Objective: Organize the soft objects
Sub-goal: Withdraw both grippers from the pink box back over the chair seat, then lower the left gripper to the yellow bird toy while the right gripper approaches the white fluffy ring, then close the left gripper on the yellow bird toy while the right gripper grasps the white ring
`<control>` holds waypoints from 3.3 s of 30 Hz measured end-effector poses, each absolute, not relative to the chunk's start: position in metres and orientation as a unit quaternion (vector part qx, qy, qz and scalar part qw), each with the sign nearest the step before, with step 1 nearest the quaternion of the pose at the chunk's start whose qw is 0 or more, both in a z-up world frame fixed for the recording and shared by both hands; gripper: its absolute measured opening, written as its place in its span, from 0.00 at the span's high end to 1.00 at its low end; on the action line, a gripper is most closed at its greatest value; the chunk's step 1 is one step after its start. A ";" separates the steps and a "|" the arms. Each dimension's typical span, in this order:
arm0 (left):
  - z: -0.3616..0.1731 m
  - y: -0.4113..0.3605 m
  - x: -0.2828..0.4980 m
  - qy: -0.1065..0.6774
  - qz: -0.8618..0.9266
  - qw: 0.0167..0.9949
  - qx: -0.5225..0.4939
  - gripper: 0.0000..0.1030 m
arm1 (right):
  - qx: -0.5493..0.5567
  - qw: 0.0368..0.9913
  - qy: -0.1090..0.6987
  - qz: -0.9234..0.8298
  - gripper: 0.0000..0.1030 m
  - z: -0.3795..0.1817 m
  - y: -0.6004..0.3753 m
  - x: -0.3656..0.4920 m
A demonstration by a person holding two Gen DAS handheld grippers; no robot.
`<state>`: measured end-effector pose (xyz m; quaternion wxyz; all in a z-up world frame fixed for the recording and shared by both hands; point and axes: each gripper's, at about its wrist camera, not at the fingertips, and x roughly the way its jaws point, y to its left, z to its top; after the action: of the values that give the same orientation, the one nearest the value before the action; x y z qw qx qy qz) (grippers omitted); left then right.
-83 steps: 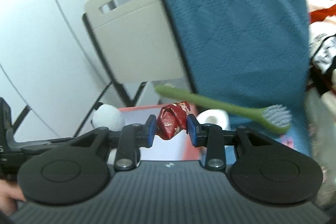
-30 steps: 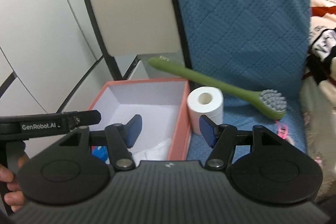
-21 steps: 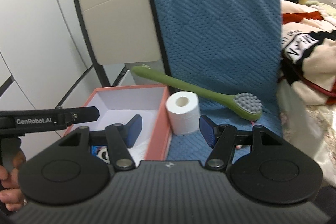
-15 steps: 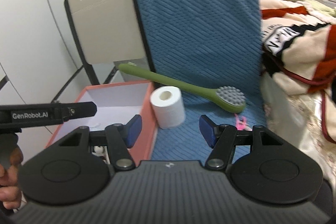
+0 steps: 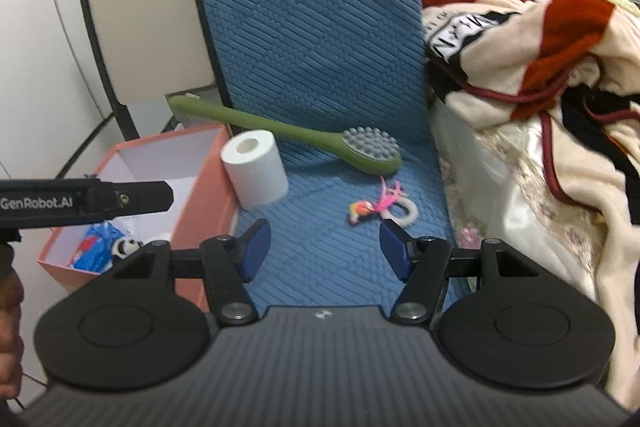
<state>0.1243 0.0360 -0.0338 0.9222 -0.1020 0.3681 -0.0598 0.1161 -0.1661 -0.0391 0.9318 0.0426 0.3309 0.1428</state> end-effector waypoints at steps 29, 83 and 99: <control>-0.153 -0.030 0.204 0.394 -0.102 0.911 -0.069 0.39 | 0.053 0.928 0.356 0.097 0.39 -0.148 -0.212 0.142; -0.260 -0.027 0.365 0.476 -0.122 0.861 -0.134 0.40 | 0.060 0.907 0.409 0.087 0.76 -0.222 -0.181 0.318; -0.267 -0.037 0.364 0.461 -0.149 0.868 -0.110 0.66 | 0.053 0.901 0.417 0.105 0.90 -0.218 -0.184 0.316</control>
<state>0.3640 -0.0374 -0.2669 0.8676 -0.1104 0.4615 -0.1487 0.3162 -0.1839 -0.2181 0.9012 0.0533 0.4173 0.1046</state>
